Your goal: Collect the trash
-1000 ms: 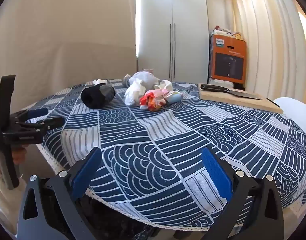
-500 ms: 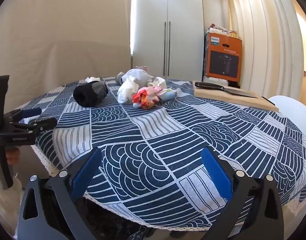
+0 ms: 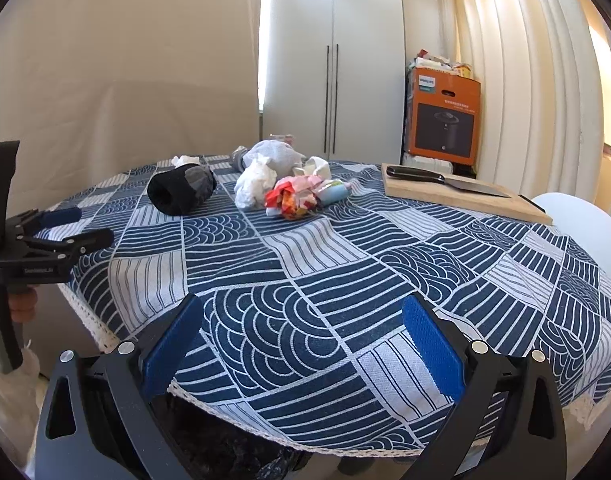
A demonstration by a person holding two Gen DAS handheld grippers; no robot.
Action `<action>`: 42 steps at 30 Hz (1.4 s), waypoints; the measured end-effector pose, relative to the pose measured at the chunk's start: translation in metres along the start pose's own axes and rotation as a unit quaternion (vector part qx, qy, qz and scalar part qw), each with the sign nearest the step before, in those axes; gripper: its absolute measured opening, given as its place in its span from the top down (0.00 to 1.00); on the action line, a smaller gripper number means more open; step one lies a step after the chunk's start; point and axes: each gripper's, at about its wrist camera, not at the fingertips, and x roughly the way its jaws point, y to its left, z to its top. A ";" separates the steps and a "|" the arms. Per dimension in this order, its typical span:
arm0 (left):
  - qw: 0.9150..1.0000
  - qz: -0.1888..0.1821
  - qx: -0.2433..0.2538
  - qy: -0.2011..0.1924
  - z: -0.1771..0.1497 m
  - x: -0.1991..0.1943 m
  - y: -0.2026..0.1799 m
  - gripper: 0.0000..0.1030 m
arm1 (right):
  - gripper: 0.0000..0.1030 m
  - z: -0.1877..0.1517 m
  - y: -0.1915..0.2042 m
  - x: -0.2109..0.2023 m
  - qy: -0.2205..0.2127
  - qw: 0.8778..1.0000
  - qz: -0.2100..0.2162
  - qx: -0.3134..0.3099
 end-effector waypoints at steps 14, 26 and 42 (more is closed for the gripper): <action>1.000 0.001 0.009 0.010 -0.005 0.003 -0.005 0.05 | 0.07 -0.003 -0.001 0.003 0.013 1.000 -0.008 0.006; 1.000 -0.007 -0.018 0.015 -0.006 0.006 0.005 0.05 | 0.07 -0.002 0.001 0.006 0.023 1.000 -0.010 -0.001; 1.000 0.004 -0.003 0.009 0.025 0.006 0.006 0.05 | 0.07 0.030 -0.010 0.010 0.017 1.000 -0.008 -0.009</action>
